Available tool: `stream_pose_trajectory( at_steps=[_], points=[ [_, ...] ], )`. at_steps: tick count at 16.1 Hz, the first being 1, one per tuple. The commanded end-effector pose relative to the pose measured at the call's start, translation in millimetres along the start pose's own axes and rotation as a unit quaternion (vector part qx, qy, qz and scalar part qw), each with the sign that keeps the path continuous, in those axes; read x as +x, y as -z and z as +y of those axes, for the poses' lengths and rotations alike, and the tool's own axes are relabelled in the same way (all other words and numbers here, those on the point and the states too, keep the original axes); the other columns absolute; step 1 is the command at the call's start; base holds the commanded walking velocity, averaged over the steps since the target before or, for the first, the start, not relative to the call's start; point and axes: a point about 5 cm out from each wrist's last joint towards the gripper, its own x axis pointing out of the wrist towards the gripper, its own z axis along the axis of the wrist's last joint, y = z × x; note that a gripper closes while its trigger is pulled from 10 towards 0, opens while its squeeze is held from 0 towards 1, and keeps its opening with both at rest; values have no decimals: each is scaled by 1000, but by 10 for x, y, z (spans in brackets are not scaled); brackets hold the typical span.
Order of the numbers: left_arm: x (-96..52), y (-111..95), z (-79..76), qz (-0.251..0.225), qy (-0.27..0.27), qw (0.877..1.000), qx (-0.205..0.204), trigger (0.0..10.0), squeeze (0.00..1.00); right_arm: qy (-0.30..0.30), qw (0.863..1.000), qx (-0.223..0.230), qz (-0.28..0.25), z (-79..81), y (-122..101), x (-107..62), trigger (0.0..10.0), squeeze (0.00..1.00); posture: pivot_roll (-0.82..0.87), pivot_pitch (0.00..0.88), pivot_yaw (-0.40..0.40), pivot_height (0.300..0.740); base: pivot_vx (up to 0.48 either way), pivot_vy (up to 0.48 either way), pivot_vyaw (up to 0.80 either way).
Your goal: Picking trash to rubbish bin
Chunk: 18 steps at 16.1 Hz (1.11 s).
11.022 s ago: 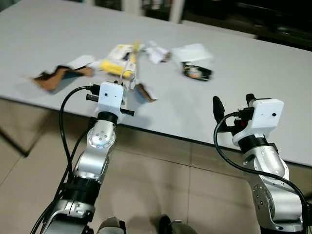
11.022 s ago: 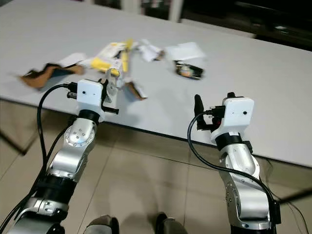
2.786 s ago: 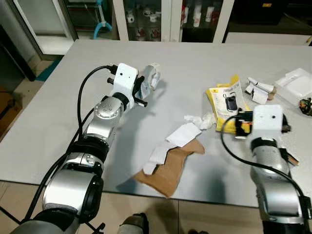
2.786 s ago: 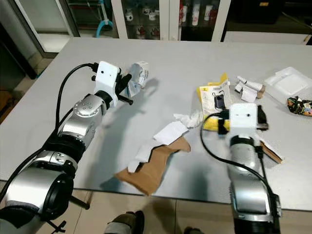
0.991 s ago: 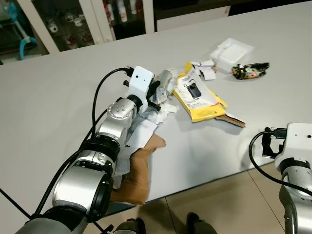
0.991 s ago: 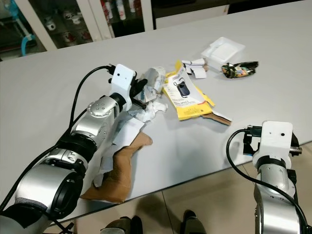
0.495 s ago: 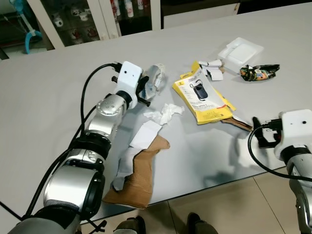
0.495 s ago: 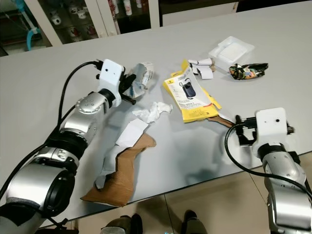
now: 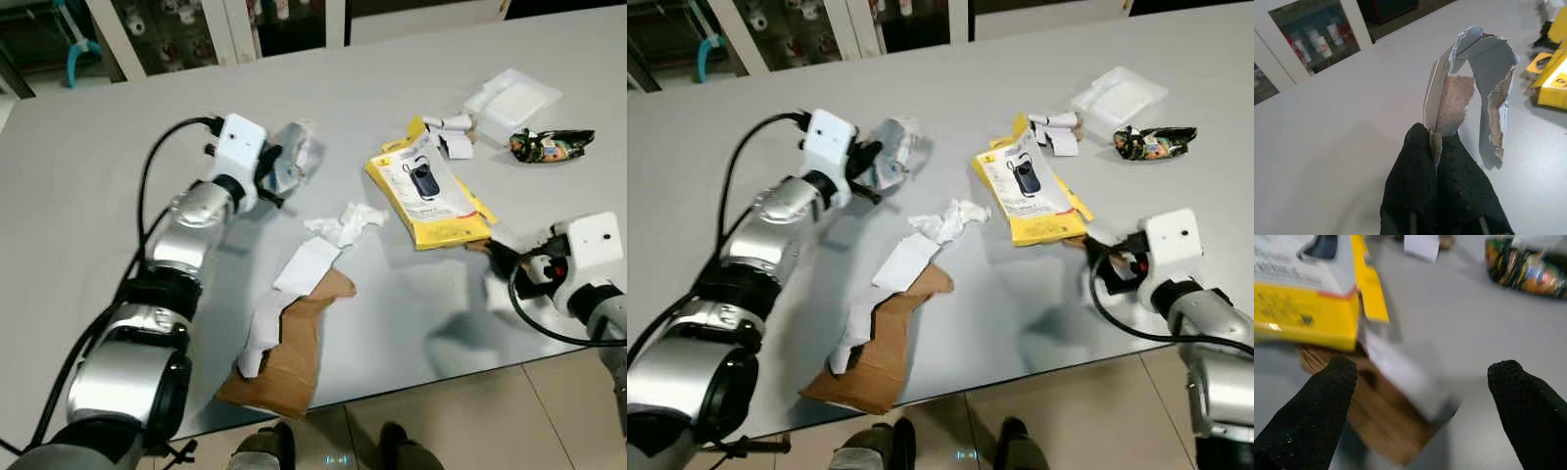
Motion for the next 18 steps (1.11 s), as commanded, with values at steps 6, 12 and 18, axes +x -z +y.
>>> stream_pose_trajectory(
  at_steps=[6,12,18],
  points=[
    [-89,124,8,31,11,999,-1,10000,0,-65,996,46,34,-106,235,54,10000,0,237,256,93,740,0,0,0],
    [-106,141,-25,36,13,999,-6,10000,0,-148,984,70,73,-25,487,-14,0,0,228,269,85,740,0,0,0],
    [-121,157,-45,40,16,999,-7,10000,0,-184,975,91,82,102,631,-88,0,0,228,276,86,740,0,0,0]
  ],
)
